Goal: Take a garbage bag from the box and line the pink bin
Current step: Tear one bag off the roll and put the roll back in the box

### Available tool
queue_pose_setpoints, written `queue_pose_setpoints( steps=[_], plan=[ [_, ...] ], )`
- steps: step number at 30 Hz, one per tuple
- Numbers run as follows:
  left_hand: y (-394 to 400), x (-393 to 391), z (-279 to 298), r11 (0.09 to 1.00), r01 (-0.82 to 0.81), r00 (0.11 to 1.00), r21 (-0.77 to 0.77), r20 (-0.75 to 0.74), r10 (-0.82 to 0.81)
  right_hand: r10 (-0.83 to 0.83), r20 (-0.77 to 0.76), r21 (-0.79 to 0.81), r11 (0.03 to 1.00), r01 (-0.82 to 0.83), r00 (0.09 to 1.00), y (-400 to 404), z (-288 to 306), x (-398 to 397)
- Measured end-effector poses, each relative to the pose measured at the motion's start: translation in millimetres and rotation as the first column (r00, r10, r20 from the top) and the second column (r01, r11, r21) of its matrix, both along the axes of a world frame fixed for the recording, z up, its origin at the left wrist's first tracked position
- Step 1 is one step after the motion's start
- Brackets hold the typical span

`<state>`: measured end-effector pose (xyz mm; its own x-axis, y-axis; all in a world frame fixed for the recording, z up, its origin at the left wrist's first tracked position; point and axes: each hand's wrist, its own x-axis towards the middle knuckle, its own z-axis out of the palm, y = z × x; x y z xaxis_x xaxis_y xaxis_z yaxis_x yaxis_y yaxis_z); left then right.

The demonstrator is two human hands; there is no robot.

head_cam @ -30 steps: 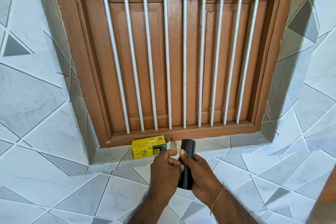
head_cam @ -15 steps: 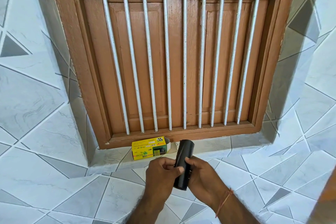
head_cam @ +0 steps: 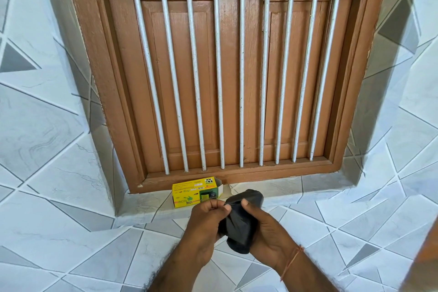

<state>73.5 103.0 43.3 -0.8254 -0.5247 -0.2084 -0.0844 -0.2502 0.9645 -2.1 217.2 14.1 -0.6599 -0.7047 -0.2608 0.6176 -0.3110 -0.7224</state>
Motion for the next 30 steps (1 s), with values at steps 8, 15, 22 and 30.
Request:
queue_pose_setpoints(
  steps=[8,15,22,30],
  plan=[
    [-10,-6,-4,0.975,-0.128,0.988,0.182,-0.067,0.142,0.009,0.069,-0.165,0.986,0.003,0.998,8,2,-2],
    [-21,-5,-8,0.939,-0.239,0.96,0.248,-0.084,0.267,0.039,0.071,-0.251,0.968,-0.02,0.997,18,4,-4],
    [-49,3,-9,0.917,-0.312,0.936,0.25,-0.085,0.342,-0.005,0.105,-0.256,0.966,0.032,0.994,31,5,-11],
    [-75,9,-14,0.866,-0.448,0.885,0.223,-0.024,0.464,-0.017,0.035,-0.218,0.976,0.025,0.999,41,6,-19]
  ],
)
